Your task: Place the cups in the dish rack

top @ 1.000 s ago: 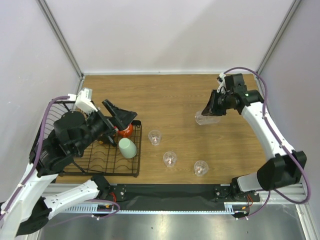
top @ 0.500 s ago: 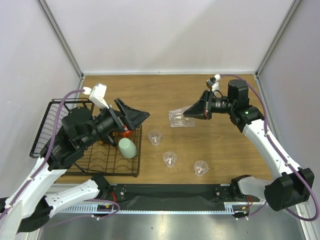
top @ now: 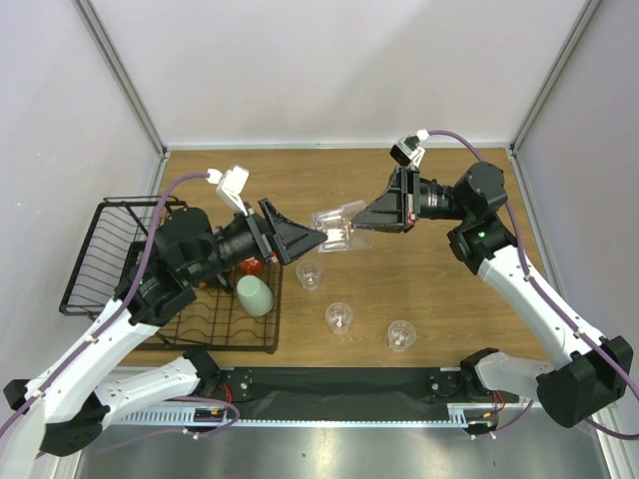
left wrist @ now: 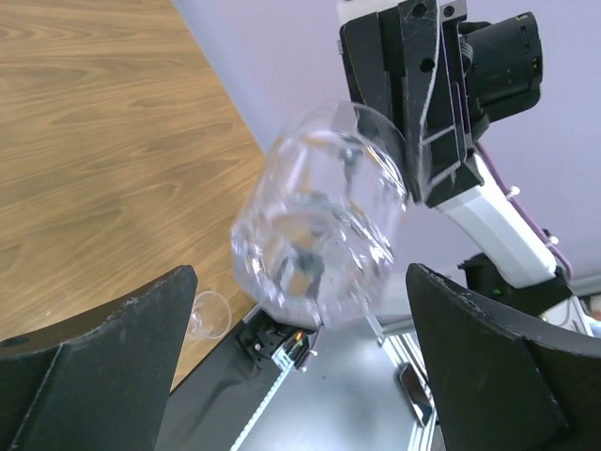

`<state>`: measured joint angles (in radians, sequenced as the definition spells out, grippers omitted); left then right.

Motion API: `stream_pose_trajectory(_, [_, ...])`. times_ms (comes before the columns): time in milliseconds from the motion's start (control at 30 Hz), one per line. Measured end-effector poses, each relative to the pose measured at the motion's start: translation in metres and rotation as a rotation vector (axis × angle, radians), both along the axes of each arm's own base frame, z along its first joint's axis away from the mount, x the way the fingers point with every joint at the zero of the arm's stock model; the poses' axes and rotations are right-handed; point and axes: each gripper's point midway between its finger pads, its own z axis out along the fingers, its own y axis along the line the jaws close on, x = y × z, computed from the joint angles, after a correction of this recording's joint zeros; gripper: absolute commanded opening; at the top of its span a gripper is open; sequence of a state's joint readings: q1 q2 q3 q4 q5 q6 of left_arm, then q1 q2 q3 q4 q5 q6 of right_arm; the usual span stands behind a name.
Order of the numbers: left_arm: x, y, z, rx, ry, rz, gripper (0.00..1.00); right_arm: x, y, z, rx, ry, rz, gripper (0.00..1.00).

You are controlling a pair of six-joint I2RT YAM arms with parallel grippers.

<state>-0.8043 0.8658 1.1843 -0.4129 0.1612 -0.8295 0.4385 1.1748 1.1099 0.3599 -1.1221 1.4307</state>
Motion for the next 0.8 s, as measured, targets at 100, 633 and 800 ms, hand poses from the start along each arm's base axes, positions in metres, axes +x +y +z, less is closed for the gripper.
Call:
stream_pose_trajectory(100, [-0.002,-0.004,0.004,-0.026,-0.012,-0.025,1.00,-0.010,0.004,0.007,0.023,-0.009,0.038,0.00])
stream_pose_trajectory(633, [-0.010,-0.022,0.003,-0.036,-0.008,-0.137,0.94,-0.012,0.014,0.003,0.029,-0.001,0.091,0.00])
stream_pose_trajectory(800, [-0.013,-0.024,-0.006,-0.012,0.023,-0.161,0.93,-0.012,0.014,-0.002,0.013,-0.008,0.100,0.00])
